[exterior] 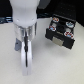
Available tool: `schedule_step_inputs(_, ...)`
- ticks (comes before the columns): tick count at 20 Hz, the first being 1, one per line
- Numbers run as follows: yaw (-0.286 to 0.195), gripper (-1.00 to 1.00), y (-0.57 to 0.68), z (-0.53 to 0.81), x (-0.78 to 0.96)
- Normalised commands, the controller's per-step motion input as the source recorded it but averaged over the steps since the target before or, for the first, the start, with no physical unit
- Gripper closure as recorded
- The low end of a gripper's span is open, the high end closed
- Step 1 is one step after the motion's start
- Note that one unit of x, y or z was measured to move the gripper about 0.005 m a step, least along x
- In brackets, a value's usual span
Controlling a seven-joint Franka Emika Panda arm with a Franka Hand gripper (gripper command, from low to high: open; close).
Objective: Open the kcup holder, insert the kcup into the holder, and close the kcup holder
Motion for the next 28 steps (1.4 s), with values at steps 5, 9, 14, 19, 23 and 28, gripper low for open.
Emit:
schedule_step_inputs(5, -0.003, 1.0, 0.02, 0.01, 0.01)
schedule_step_inputs(9, -0.003, 1.0, 0.03, 0.02, 0.01)
schedule_step_inputs(14, -0.004, 1.0, 0.03, 0.03, 0.01)
schedule_step_inputs(19, -0.007, 1.0, 0.29, 0.61, 0.03)
schedule_step_inputs(23, 0.01, 1.0, 0.43, 0.79, 0.04)
schedule_step_inputs(28, 0.063, 1.0, 0.44, 0.83, 0.04)
